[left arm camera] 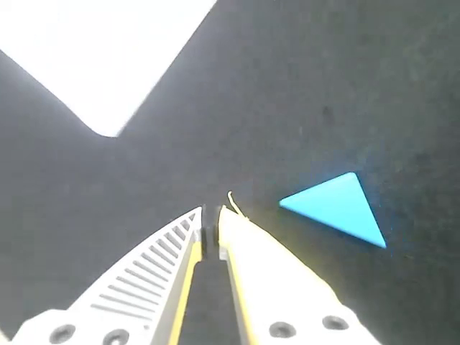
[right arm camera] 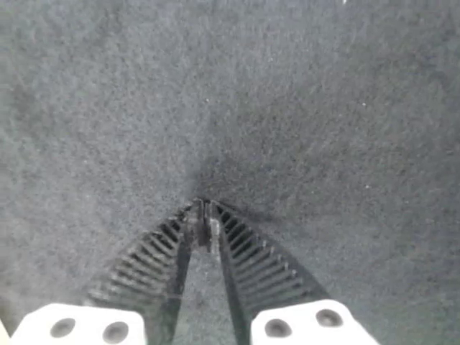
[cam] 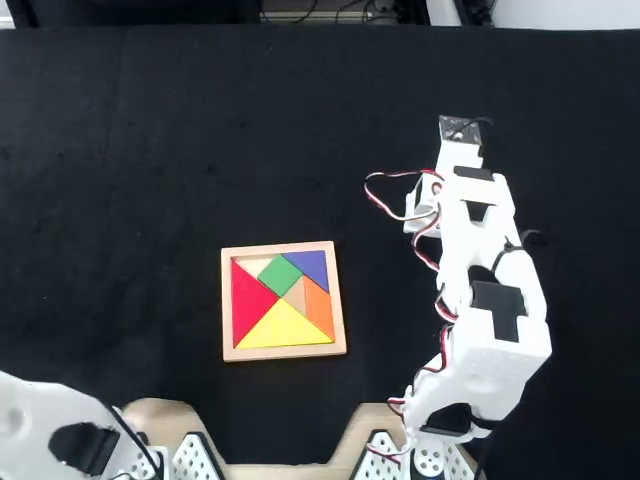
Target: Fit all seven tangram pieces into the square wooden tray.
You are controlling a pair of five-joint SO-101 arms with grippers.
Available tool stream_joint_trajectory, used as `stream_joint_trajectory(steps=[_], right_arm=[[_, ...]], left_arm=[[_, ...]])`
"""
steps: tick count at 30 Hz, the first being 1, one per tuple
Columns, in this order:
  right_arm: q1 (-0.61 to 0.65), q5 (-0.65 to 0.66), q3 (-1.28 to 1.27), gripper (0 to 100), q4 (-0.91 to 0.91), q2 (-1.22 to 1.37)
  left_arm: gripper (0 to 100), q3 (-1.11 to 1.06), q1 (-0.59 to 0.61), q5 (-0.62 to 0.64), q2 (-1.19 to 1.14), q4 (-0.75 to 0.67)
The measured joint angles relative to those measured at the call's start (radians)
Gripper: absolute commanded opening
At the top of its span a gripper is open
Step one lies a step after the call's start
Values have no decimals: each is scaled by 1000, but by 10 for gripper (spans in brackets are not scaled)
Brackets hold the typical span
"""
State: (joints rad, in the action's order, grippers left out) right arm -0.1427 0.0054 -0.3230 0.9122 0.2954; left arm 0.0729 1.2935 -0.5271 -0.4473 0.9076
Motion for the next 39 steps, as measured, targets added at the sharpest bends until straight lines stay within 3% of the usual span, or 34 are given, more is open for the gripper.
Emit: stream_joint_trajectory(steps=[5,10,28,39], right_arm=[[0,0,0,11,0,0],[0,0,0,11,0,0],[0,0,0,11,0,0],[0,0,0,11,0,0]], left_arm=[[54,91,-20,11,-184,-15],[54,222,-49,43,-259,92],[54,370,-149,146,-288,236],[54,358,-304,146,-293,325]])
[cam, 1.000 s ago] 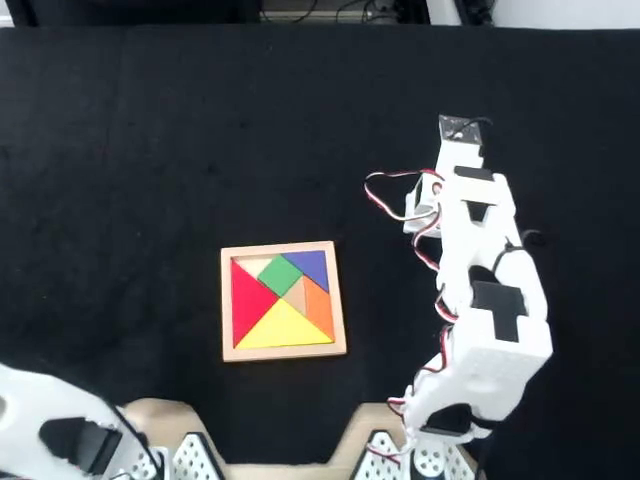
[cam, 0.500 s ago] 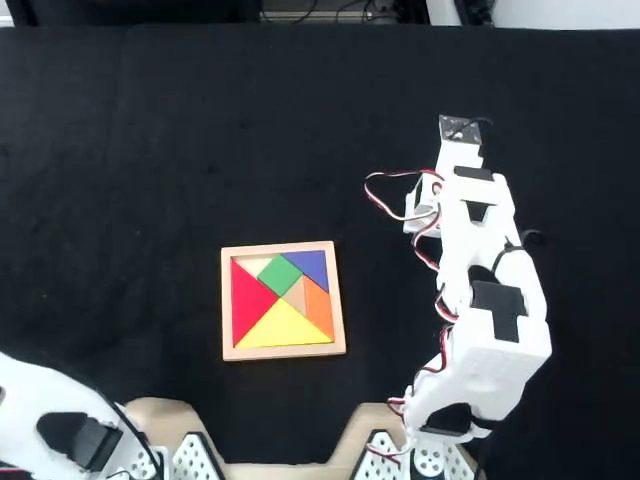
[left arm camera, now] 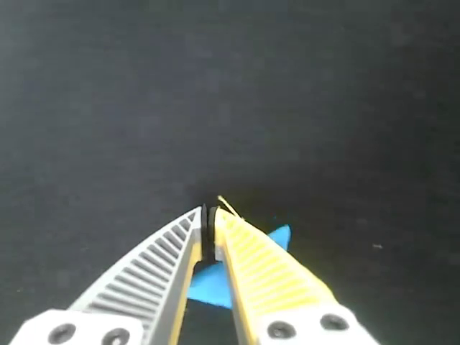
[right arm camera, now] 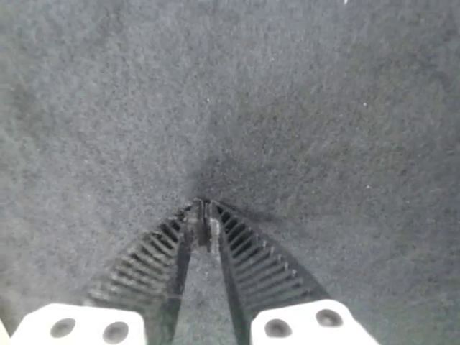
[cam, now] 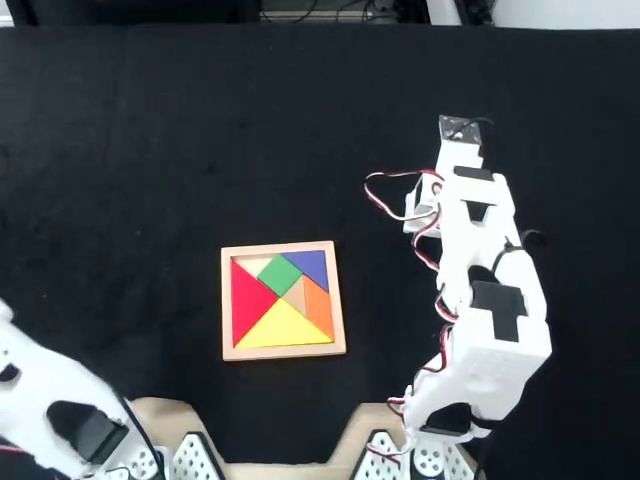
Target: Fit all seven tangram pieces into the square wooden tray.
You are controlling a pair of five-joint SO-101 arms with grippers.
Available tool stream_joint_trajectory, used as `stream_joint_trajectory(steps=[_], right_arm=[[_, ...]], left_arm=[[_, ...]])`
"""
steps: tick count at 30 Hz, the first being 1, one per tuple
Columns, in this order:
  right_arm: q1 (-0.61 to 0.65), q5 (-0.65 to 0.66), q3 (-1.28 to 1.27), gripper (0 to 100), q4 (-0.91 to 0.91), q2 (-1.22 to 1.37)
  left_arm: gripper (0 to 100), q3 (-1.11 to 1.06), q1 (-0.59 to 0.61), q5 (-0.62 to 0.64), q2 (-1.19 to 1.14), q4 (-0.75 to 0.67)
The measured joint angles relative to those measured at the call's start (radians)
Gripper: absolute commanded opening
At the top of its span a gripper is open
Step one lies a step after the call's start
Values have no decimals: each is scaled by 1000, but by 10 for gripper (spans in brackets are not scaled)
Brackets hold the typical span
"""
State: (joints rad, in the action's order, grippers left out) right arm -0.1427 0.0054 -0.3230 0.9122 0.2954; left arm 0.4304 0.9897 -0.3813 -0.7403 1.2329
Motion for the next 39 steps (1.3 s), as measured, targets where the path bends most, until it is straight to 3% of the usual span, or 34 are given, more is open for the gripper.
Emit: stream_joint_trajectory(steps=[8,17,21,24,27,30,34,39], right_arm=[[0,0,0,11,0,0],[0,0,0,11,0,0],[0,0,0,11,0,0],[0,0,0,11,0,0],[0,0,0,11,0,0],[0,0,0,11,0,0],[2,0,0,11,0,0],[3,0,0,11,0,0]], left_arm=[[54,0,-92,28,2,95],[54,135,-12,-58,98,83],[62,138,32,-196,91,81],[151,138,64,-387,71,92],[236,138,71,-608,66,189],[241,146,37,-790,66,334],[242,155,-49,-947,68,434],[247,207,-91,-1051,68,397]])
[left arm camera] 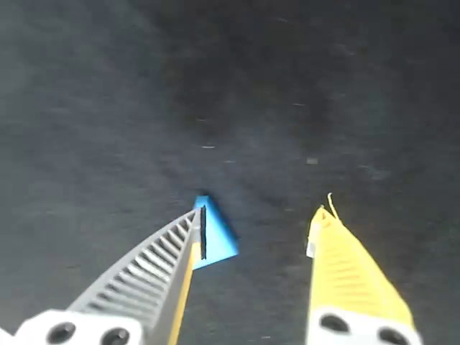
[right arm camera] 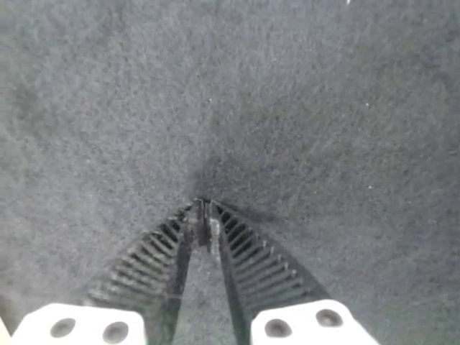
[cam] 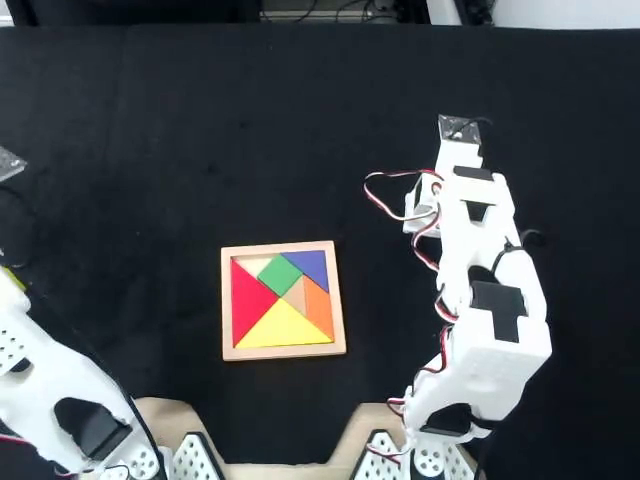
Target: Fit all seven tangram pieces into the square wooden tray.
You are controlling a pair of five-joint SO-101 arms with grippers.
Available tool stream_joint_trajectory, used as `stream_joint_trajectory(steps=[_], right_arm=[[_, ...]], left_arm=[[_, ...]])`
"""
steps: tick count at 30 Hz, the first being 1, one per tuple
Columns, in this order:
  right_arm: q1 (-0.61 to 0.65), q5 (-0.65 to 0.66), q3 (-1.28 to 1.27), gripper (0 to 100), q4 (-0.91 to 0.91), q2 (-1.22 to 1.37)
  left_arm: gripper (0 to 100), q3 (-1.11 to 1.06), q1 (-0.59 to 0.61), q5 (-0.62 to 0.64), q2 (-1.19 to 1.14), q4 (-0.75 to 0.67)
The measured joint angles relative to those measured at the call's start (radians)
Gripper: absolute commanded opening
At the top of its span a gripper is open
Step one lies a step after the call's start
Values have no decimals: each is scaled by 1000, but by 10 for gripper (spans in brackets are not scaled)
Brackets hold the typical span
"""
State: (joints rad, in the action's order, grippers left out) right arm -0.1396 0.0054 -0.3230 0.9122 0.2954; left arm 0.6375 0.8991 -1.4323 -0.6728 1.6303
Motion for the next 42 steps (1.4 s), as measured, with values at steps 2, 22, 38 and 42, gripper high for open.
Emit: stream_joint_trajectory(steps=[2,22,38,42], right_arm=[[0,0,0,11,0,0],[0,0,0,11,0,0],[0,0,0,11,0,0],[0,0,0,11,0,0]], left_arm=[[247,20,0,-23,0,-5],[247,-3,138,-51,-124,-161],[247,-3,118,-51,-143,-175],[242,-3,118,-51,-143,-158]])
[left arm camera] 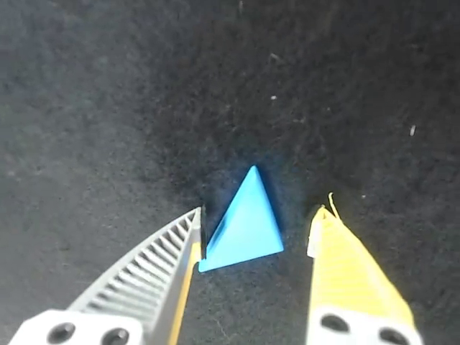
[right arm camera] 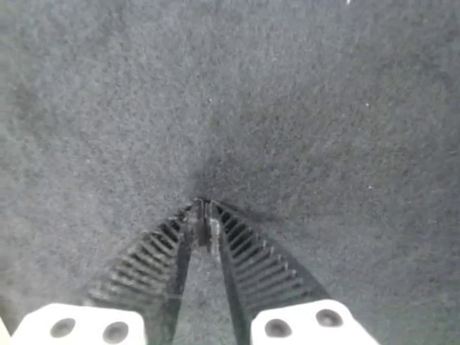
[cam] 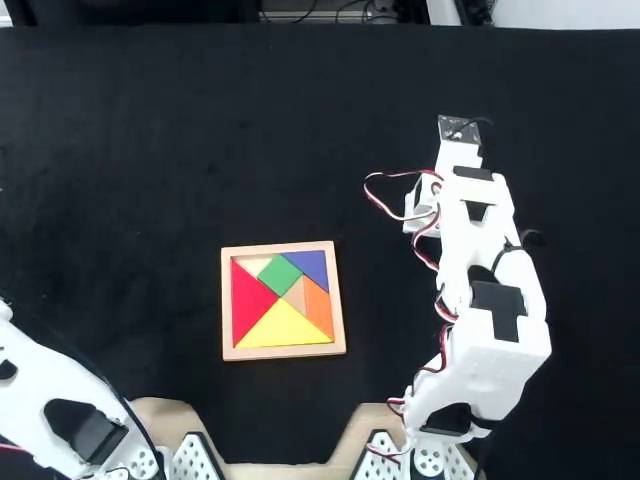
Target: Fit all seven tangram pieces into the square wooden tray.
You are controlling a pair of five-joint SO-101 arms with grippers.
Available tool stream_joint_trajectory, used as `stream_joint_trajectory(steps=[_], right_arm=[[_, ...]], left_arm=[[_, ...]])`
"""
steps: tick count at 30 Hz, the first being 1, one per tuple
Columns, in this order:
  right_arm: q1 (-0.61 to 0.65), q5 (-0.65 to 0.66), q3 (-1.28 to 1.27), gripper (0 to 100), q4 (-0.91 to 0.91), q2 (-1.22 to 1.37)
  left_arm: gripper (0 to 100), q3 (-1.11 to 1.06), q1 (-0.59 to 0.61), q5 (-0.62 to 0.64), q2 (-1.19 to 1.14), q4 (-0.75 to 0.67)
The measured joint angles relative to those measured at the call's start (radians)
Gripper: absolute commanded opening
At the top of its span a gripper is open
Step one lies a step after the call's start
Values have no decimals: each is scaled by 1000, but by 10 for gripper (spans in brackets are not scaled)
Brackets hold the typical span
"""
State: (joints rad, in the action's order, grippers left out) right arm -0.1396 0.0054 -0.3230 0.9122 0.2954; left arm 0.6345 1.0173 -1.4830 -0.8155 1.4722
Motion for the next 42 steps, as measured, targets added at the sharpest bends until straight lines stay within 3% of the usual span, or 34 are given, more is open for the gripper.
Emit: stream_joint_trajectory(steps=[10,16,20,23,30,42], right_arm=[[0,0,0,11,0,0],[0,0,0,11,0,0],[0,0,0,11,0,0],[0,0,0,11,0,0],[0,0,0,11,0,0],[3,25,0,11,0,0]], left_arm=[[242,0,-9,0,0,2],[242,-12,-8,0,-37,-157],[242,-11,-2,0,-46,-167],[242,20,3,0,-51,-106],[242,138,21,3,-49,239],[242,166,37,3,-49,273]])
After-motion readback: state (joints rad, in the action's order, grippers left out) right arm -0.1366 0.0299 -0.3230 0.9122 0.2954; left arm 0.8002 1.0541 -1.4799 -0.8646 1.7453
